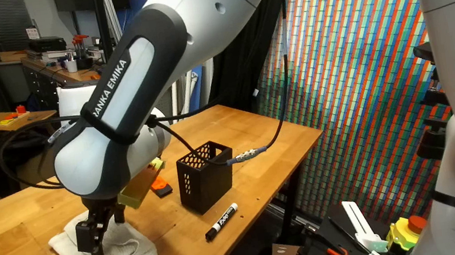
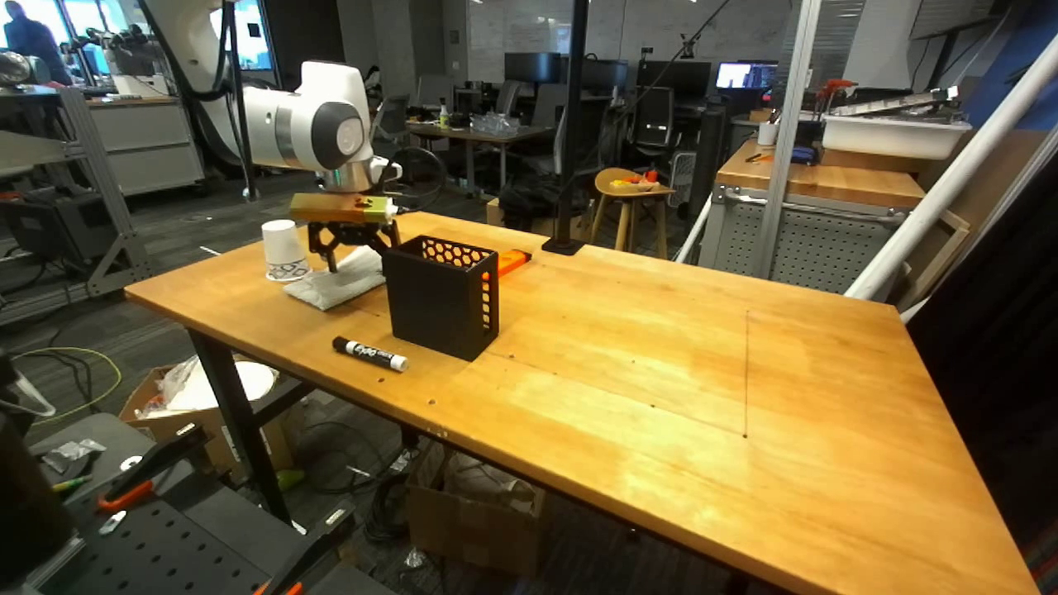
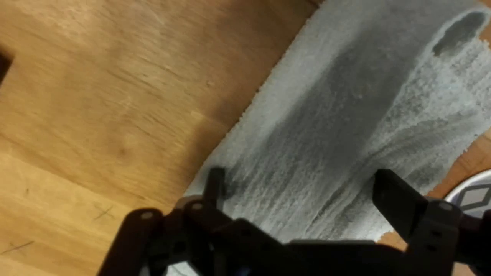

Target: Put the towel inside the box

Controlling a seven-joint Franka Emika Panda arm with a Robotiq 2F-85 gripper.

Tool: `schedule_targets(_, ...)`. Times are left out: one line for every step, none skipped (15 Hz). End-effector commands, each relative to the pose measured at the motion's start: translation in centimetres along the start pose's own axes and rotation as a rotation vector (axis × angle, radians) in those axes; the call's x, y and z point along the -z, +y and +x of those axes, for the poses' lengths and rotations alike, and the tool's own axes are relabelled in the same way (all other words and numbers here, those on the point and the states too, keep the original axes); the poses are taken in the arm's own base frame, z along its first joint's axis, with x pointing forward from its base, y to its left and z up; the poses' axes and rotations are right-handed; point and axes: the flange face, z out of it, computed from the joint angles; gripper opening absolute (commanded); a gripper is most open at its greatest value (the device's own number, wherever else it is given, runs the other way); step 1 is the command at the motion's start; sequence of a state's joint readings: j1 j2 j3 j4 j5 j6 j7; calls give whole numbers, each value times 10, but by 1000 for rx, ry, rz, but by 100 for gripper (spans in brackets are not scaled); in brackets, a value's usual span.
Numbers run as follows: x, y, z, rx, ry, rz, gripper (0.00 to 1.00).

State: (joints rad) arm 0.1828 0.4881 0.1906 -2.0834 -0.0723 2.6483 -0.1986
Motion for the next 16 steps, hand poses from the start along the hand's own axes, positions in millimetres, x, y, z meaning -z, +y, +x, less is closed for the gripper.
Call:
schedule_targets(-8,10,-2,21,2,-2,100)
schedule_targets(-8,12,-5,16,1,-4,75)
schedule_targets(-6,14,-8,13,-3,-6,74)
schedule_targets(-2,15,-11,8,-4,-5,68)
schedule_targets(4,17,-15,2,-1,-11,58)
schedule_targets(9,19,-18,-3,1,-18,51)
schedule_targets(14,21,-20,-13,4,-19,42)
schedule_targets(22,23,-24,-28,9,-23,35)
schedule_targets(29,27,-27,-40,15,-28,28)
schedule_targets(36,30,-30,-52,18,-32,19)
schedule_targets(43,33,-34,-64,22,-39,13)
schedule_targets(51,37,-38,-79,28,-46,5)
schedule_targets(59,40,-41,-94,34,-53,2)
schedule_targets(70,45,-43,-113,46,-59,3)
schedule_targets(80,49,-45,-130,58,-68,6)
schedule_targets(91,52,-46,-147,73,-75,6)
